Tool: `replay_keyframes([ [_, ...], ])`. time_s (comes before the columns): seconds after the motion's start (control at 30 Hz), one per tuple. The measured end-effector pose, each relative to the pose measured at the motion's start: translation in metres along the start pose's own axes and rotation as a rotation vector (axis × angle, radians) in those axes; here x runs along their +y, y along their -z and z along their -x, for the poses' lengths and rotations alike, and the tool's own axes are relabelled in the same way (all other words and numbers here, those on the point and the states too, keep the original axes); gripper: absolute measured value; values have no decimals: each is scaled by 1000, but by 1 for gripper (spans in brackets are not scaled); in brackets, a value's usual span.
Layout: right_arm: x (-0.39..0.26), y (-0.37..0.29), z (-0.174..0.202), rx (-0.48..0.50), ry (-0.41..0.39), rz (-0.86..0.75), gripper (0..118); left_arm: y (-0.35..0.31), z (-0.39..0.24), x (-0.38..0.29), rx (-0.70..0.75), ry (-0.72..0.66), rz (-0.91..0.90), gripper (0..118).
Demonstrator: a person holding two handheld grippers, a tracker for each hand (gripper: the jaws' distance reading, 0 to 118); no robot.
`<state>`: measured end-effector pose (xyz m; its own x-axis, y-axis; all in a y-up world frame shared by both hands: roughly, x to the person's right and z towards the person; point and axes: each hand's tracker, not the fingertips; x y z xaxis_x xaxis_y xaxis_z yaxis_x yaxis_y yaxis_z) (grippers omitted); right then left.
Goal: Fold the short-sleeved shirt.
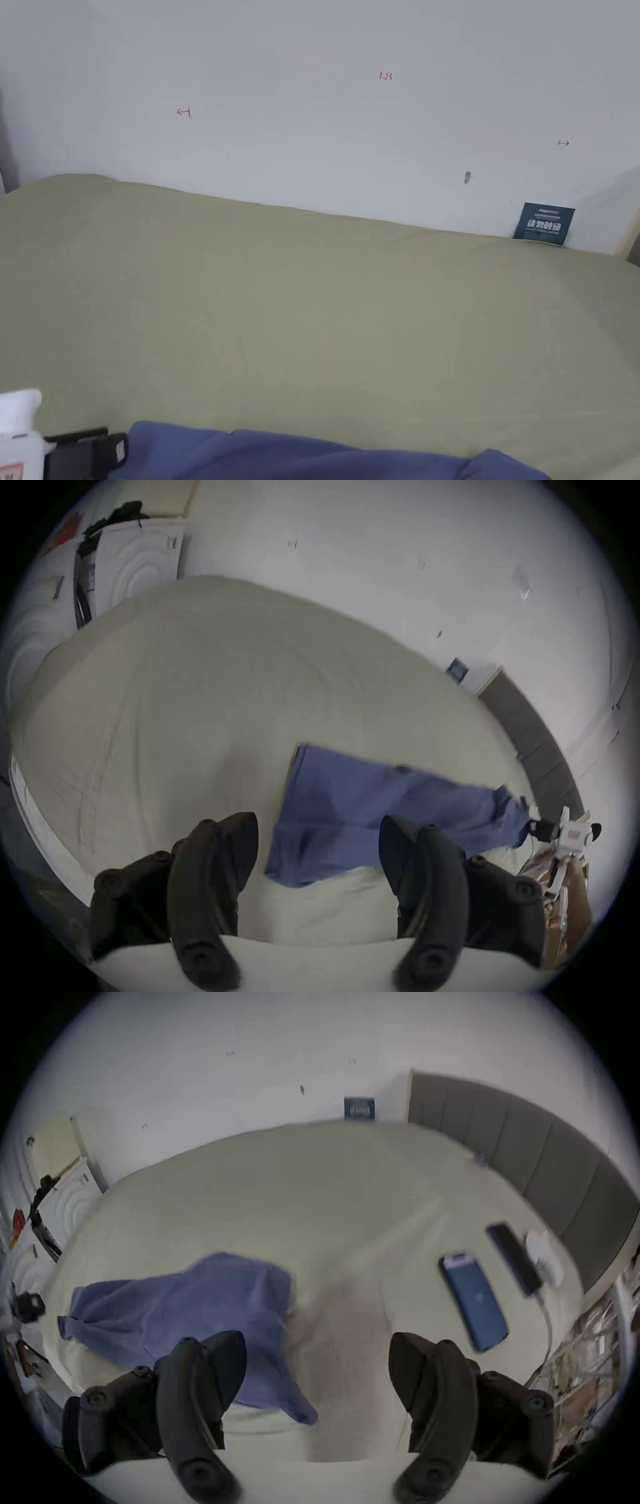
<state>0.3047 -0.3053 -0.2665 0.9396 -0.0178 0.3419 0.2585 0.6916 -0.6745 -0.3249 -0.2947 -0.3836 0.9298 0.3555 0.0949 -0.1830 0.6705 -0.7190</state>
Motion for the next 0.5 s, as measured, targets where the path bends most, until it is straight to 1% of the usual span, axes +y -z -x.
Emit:
replay_keyframes([
  [0.07,5,-11,17,0,-25,-15,88,-6,-12,6,19,18,-24,78],
  [0.1,7,-15,25,19,-33,-14,83,-8,-18,7,17,37,-30,74],
  [0.13,7,-18,32,67,-54,-33,60,-8,-24,6,15,65,-49,50],
  [0.17,5,-18,38,94,-63,-41,29,-5,-29,4,8,82,-43,17],
  [0.2,0,-17,45,68,-64,-40,0,-5,-32,2,0,89,-32,4],
  [0.23,-5,-18,52,36,-72,-57,0,-3,-33,-1,-3,92,-14,3],
  [0.27,-9,-18,55,51,-73,-56,0,-2,-34,-4,-20,87,8,2],
  [0.3,-13,-15,56,99,-63,-46,0,2,-35,-9,-39,89,12,1],
  [0.33,-17,-12,58,115,-39,-38,0,3,-35,-13,-42,94,15,1],
  [0.5,-29,-4,65,135,-46,-22,0,10,-24,-21,-35,88,46,1],
])
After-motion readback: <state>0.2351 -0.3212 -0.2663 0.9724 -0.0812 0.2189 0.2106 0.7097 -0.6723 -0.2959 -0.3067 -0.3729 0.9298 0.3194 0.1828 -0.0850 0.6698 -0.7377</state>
